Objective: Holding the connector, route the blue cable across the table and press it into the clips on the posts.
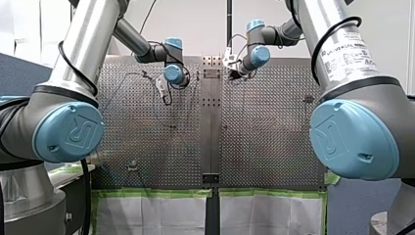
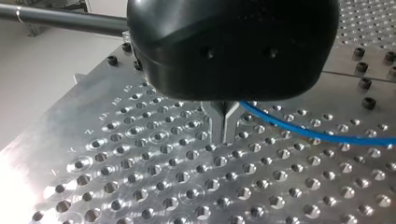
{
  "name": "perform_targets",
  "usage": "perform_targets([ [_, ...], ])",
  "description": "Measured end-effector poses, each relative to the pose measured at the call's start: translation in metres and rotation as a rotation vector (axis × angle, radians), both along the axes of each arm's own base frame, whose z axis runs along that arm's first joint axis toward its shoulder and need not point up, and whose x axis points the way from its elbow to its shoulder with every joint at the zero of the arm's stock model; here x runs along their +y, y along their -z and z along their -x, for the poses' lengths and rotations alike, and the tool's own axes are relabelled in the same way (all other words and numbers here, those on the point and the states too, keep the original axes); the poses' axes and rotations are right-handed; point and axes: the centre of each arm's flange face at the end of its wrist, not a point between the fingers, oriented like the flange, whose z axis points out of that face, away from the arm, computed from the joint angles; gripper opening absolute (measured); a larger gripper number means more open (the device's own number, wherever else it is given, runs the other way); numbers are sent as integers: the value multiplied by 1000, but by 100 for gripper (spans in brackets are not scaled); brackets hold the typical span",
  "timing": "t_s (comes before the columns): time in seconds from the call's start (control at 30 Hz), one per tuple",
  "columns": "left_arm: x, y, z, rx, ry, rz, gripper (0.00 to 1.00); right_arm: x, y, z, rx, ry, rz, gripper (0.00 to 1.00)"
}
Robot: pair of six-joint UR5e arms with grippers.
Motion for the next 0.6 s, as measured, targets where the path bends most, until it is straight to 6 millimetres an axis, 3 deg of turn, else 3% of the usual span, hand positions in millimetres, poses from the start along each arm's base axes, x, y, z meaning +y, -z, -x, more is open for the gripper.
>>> perform_targets([
  [0.03,-1,0,1,2,2,0,37,0,0,0,0,0,0,0],
  [0.07,-1,0,1,6,4,0,60,0,0,0,0,0,0,0],
  [0.1,-2,1,2,10,6,0,60,0,0,0,1,-1,0,0],
  [0.17,-3,2,4,22,8,-1,98,1,0,0,1,-2,-1,0],
  [0.4,-2,3,12,69,-4,-15,100,2,-1,-1,4,-2,-3,0],
  [0.6,-2,-9,27,97,-2,-28,100,2,-1,1,7,11,-4,0],
])
